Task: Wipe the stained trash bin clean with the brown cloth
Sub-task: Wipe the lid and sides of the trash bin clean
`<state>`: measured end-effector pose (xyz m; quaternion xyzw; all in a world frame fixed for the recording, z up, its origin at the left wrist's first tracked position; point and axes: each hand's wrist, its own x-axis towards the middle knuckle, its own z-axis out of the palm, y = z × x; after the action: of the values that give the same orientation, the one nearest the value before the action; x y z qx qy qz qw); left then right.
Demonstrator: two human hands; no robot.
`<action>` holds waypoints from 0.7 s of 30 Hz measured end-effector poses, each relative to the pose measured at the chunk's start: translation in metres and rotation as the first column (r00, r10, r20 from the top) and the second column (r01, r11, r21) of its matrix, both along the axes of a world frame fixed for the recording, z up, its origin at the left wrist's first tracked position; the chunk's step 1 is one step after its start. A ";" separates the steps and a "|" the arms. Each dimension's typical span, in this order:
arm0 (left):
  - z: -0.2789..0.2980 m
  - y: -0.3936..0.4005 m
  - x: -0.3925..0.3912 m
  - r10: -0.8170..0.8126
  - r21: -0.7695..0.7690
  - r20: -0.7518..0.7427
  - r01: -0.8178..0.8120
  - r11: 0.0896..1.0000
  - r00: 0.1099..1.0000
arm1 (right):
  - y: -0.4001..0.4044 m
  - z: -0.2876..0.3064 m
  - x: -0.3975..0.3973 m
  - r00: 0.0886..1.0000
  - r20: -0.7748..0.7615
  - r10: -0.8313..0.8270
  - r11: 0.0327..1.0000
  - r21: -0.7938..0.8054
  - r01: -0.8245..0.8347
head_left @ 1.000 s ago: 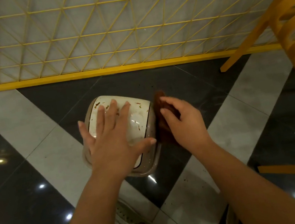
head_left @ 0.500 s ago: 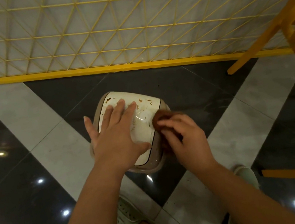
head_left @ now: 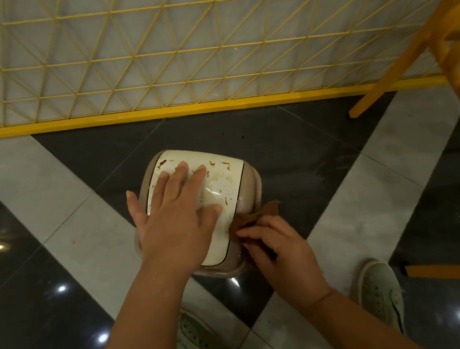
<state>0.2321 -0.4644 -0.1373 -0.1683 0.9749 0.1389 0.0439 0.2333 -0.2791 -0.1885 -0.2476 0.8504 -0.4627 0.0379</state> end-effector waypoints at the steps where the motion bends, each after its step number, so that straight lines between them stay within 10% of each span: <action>1: -0.001 0.000 0.000 -0.004 -0.008 0.008 0.004 1.000 1.000 | 0.001 0.003 -0.005 1.000 -0.002 0.014 1.000 0.013 -0.014; 8: -0.002 0.001 -0.002 0.021 -0.020 0.019 -0.021 1.000 1.000 | -0.022 0.023 -0.042 0.988 -0.016 -0.156 0.984 0.080 0.157; 21: -0.003 0.008 -0.002 0.058 -0.019 -0.036 -0.059 0.998 0.998 | 0.015 -0.026 0.014 0.984 -0.102 0.147 0.969 0.216 -0.122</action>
<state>0.2300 -0.4563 -0.1399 -0.1946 0.9715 0.1333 0.0208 0.2475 -0.2646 -0.2143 -0.3263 0.8762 -0.3517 0.0450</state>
